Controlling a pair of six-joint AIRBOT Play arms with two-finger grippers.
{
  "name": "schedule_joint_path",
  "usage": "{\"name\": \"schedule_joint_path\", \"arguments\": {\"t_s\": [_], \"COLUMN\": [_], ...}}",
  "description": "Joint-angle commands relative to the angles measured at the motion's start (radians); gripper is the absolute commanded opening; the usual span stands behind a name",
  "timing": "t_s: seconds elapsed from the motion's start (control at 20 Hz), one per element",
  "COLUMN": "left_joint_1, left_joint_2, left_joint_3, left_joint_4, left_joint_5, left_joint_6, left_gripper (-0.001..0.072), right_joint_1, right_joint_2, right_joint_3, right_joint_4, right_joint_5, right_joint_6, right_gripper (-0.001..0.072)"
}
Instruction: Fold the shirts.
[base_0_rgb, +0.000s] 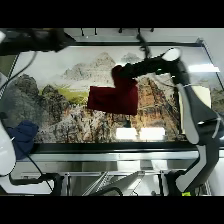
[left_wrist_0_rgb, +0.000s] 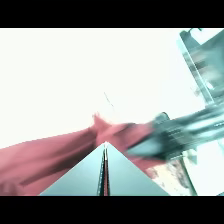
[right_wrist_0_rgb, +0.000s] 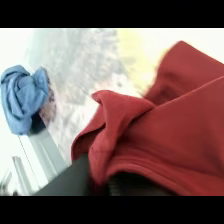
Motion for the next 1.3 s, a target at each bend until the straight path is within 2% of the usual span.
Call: {"name": "schedule_joint_path", "arguments": {"t_s": [0.0, 0.05, 0.15, 0.2, 0.4, 0.55, 0.6, 0.65, 0.75, 1.0, 1.25], "left_joint_1": [0.096, 0.101, 0.106, 0.106, 0.106, 0.106, 0.106, 0.106, 0.106, 0.106, 0.106], "left_joint_2": [0.129, 0.156, 0.191, 0.203, 0.218, 0.218, 0.218, 0.218, 0.218, 0.217, 0.217], "left_joint_3": [-0.034, -0.071, -0.143, -0.177, -0.256, -0.263, -0.252, -0.241, -0.212, -0.194, -0.194], "left_joint_4": [0.002, 0.002, 0.001, 0.001, 0.000, -0.001, 0.000, -0.002, -0.008, -0.007, -0.007], "left_joint_5": [-0.078, -0.074, -0.055, -0.048, -0.047, -0.045, -0.050, -0.051, -0.051, -0.052, -0.068], "left_joint_6": [0.040, 0.052, 0.078, 0.090, 0.118, 0.120, 0.120, 0.119, 0.119, 0.118, 0.118], "left_gripper": [0.0017, 0.0016, 0.0016, 0.0016, 0.0016, 0.0017, 0.0016, 0.0017, 0.0016, 0.0016, 0.0016], "right_joint_1": [0.236, 0.283, 0.306, 0.285, 0.095, -0.090, -0.139, -0.181, -0.219, -0.187, -0.113], "right_joint_2": [-0.145, -0.183, -0.212, -0.204, -0.114, -0.050, -0.045, -0.046, -0.054, -0.082, -0.150], "right_joint_3": [0.001, 0.002, 0.002, 0.002, 0.002, 0.002, 0.001, -0.004, -0.052, -0.201, -0.212], "right_joint_4": [0.006, 0.019, -0.002, -0.033, -0.097, -0.277, -0.356, -0.438, -0.527, -0.492, -0.431], "right_joint_5": [-0.358, -0.426, -0.462, -0.439, -0.196, -0.035, 0.014, 0.065, 0.114, 0.036, -0.010], "right_joint_6": [-0.004, -0.006, -0.060, -0.051, 0.042, 0.171, 0.217, 0.275, 0.304, 0.295, 0.292], "right_gripper": [0.0463, 0.0511, 0.0506, 0.0505, 0.0505, 0.0511, 0.0552, 0.0717, 0.0715, 0.0715, 0.0712]}}
